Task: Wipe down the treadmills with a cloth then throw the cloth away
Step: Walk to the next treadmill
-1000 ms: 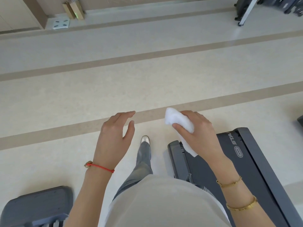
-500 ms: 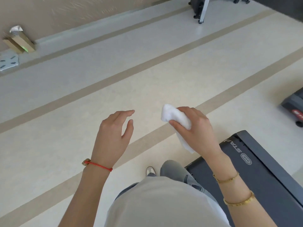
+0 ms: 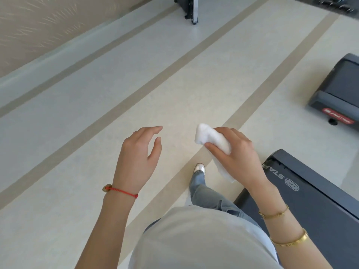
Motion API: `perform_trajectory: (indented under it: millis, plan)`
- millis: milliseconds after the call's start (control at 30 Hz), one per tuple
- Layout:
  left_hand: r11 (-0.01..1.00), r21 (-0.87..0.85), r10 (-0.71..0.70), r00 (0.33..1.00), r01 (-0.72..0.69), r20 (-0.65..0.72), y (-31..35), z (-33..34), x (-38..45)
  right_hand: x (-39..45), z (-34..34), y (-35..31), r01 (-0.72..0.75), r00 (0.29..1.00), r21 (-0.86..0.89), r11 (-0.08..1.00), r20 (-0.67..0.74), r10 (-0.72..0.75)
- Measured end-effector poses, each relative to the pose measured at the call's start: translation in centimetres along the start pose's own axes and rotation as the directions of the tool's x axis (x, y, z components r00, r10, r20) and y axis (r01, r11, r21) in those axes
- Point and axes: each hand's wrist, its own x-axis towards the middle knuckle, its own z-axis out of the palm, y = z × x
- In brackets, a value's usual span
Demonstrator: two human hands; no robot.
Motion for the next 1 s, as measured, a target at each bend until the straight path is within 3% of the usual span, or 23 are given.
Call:
perform_trajectory:
  millis: [333, 600, 1000]
  plan:
    - [0.988, -0.044, 0.153, 0.987, -0.151, 0.040, 2.6, 6.2, 21.3, 17.4, -4.8, 6.4, -0.070, 0.985, -0.019, 0.997, -0.161, 0.066]
    - [0.959, -0.104, 0.277, 0.949, -0.264, 0.151, 6.3, 12.3, 33.8, 25.6, -8.8, 11.5, -0.193, 0.950, 0.001, 0.981, -0.249, 0.187]
    - [0.826, -0.270, 0.558, 0.786, -0.495, 0.267, 16.4, 27.0, 54.8, 37.7, -16.6, 23.4, -0.462, 0.777, 0.038, 0.886, -0.464, 0.425]
